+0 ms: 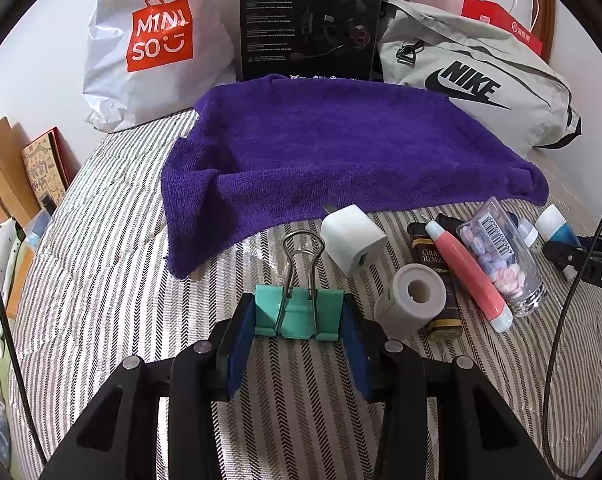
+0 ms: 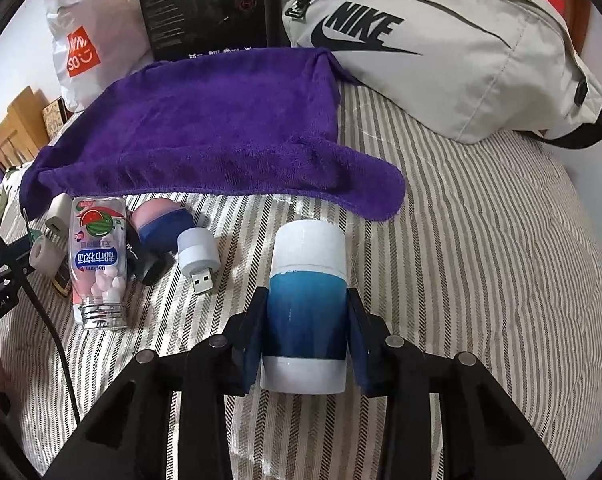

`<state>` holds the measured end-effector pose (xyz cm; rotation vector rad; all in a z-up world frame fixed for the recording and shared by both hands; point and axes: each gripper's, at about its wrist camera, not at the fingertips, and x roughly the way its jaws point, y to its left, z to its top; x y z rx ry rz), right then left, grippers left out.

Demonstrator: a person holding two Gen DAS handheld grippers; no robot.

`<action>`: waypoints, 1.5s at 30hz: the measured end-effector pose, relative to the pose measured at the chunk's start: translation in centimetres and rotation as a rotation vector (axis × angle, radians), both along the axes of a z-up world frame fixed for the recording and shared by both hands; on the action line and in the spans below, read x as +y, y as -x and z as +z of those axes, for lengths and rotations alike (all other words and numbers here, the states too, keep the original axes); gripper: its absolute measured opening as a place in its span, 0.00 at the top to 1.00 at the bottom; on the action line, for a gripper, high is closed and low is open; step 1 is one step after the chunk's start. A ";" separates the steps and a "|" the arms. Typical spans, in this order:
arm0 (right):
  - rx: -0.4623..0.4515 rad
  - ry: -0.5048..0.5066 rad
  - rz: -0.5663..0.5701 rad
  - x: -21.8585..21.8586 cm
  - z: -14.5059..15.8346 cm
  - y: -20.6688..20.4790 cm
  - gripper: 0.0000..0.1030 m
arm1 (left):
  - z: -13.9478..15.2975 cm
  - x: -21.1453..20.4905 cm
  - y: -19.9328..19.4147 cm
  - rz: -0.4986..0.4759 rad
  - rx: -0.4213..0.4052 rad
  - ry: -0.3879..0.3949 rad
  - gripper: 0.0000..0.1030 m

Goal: Organize rigid objects
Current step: 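Carry clip and container onto the purple towel with both tools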

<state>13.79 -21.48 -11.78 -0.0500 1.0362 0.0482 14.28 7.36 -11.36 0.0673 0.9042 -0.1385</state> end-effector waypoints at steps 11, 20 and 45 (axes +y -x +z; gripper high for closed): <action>-0.012 -0.086 0.030 -1.2 1.7 2.0 0.65 | 0.9 1.5 2.1 0.033 0.035 0.032 0.61; -0.059 -0.142 0.084 -0.9 4.4 2.7 0.65 | 3.8 2.2 3.5 0.062 0.004 0.051 0.62; -0.104 -0.205 0.206 1.6 8.0 -9.4 0.65 | 9.8 0.1 -7.7 0.019 -0.080 0.078 0.61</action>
